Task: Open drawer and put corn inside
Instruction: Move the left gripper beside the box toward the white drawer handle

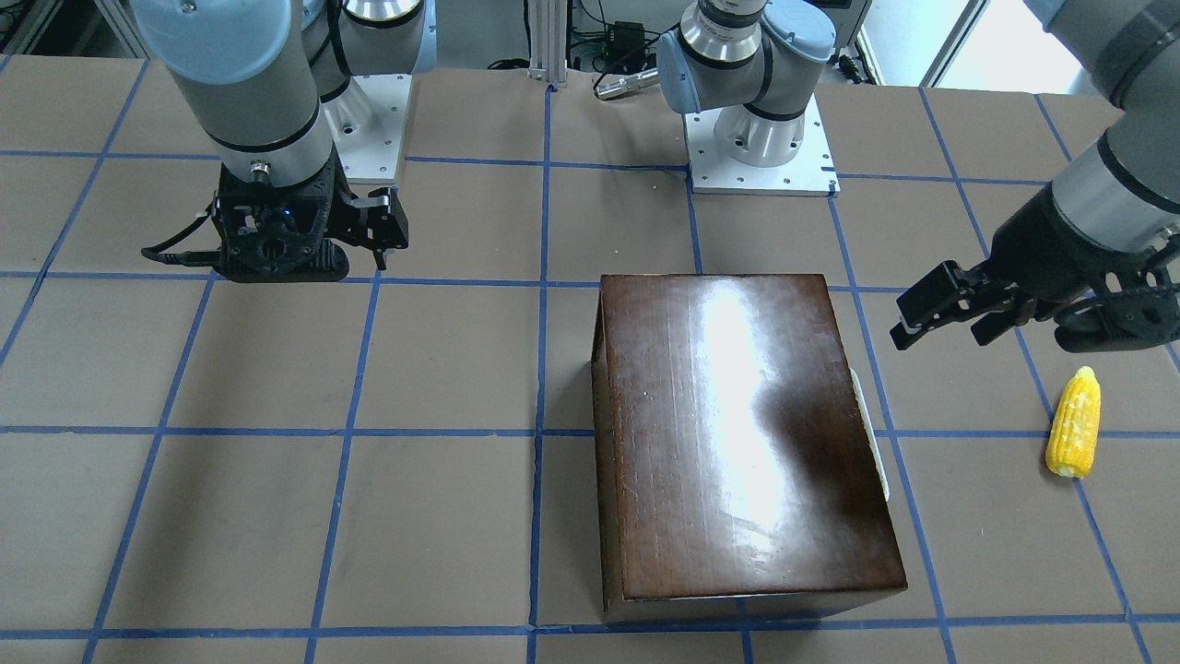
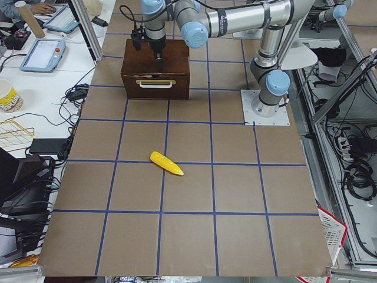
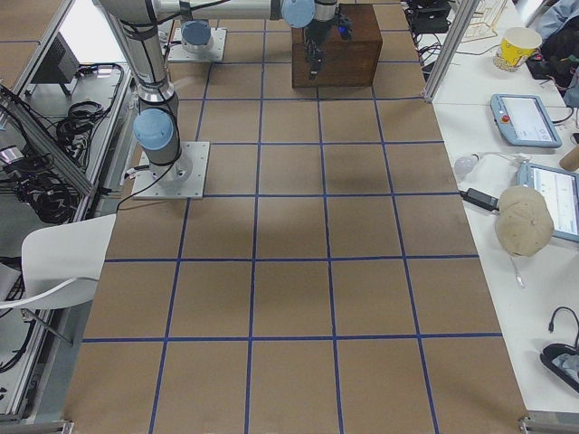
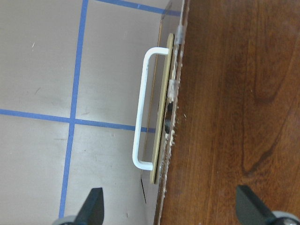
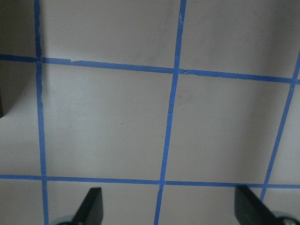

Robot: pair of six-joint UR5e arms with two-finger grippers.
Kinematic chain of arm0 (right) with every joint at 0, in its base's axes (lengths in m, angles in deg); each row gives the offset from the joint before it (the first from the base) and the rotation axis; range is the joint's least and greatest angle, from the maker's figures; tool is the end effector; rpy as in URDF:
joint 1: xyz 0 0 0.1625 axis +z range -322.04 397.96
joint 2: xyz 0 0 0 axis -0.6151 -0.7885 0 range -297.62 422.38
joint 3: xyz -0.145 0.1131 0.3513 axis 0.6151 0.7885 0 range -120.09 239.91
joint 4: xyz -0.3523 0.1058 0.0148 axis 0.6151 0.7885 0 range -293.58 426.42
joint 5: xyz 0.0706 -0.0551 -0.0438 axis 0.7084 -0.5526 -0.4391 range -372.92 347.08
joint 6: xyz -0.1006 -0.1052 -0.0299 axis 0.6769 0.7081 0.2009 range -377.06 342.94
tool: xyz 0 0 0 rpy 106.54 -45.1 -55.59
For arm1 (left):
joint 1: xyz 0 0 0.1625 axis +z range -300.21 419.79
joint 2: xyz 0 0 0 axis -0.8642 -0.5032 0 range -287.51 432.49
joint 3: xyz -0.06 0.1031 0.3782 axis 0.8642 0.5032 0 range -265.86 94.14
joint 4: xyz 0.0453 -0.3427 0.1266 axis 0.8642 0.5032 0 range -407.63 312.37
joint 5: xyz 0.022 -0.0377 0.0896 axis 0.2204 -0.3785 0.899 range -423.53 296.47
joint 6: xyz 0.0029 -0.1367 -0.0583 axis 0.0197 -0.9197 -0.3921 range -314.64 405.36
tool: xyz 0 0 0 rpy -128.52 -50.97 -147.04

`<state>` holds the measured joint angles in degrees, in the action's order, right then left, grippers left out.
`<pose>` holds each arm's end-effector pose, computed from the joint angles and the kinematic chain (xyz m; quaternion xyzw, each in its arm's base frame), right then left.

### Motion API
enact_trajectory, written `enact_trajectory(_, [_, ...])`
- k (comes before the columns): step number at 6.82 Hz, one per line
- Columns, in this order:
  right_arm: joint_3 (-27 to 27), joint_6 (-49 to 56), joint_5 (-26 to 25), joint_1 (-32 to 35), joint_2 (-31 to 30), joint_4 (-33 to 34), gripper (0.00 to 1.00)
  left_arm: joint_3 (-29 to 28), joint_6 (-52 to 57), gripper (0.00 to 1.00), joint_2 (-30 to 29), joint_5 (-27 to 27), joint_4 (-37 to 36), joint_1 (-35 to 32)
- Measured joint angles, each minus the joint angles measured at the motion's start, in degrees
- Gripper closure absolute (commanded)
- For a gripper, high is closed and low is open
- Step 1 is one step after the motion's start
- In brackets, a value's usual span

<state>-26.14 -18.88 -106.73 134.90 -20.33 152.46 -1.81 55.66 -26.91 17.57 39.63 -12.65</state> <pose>0.1798 -0.4546 0.3761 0.0467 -0.9963 -0.0609 0.0379 0.0034 -0.5288 0.3850 0.0636 -0.9949 0.0127 0.0768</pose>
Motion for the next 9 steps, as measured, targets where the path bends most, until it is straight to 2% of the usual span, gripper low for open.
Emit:
enact_trajectory(4, [0.00, -0.02, -0.01, 0.00, 0.00, 0.00, 0.00, 0.19, 12.58, 0.00, -5.64, -0.22, -5.38, 4.51])
enact_trajectory(8, [0.00, -0.02, 0.01, 0.00, 0.00, 0.00, 0.00, 0.87, 14.56, 0.00, -10.02, -1.03, -6.01, 4.92])
enact_trajectory(9, [0.00, -0.02, 0.03, 0.00, 0.00, 0.00, 0.00, 1.05, 14.57, 0.00, -10.98, -2.67, -6.00, 4.89])
